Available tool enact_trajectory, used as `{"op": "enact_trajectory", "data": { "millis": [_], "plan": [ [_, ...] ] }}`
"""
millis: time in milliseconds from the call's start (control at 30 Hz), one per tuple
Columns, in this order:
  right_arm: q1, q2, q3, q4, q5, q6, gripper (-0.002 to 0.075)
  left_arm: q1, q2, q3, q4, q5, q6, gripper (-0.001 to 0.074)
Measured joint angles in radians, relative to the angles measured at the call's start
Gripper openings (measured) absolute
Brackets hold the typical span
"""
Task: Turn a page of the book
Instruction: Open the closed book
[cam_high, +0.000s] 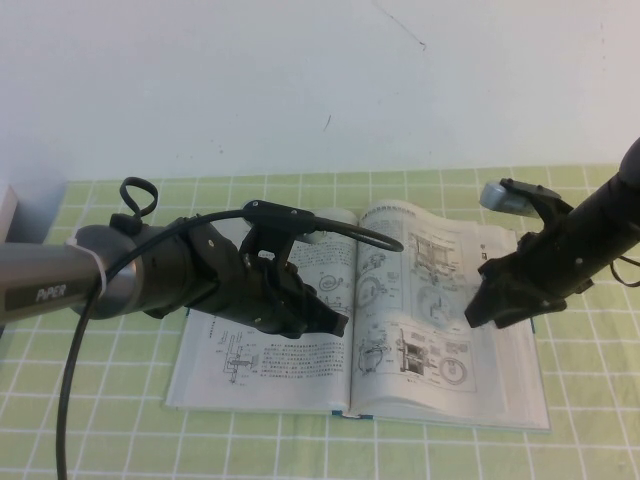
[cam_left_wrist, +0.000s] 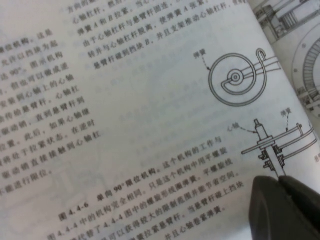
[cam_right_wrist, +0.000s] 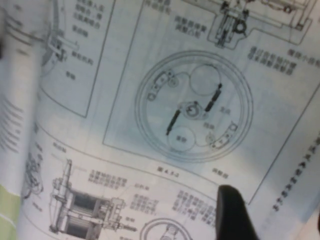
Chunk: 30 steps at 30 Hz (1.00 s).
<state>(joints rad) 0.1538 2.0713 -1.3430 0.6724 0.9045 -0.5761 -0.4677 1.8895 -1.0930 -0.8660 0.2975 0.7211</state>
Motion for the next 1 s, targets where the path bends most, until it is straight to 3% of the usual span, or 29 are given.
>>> {"op": "enact_trajectory", "data": {
  "millis": [467,767,1000],
  "plan": [
    [0.002,0.002,0.0,0.2,0.037,-0.119,0.0346,0.0,0.009,0.0,-0.005,0.0,0.004,-0.0004],
    [0.002,0.002,0.0,0.473,0.143,-0.316,0.0345,0.0,0.009,0.0,-0.008,0.0,0.006,-0.0004],
    [0.002,0.002,0.0,0.57,0.224,-0.468,0.0345,0.0,0.009,0.0,-0.008,0.0,0.01,-0.0004]
  ]
}}
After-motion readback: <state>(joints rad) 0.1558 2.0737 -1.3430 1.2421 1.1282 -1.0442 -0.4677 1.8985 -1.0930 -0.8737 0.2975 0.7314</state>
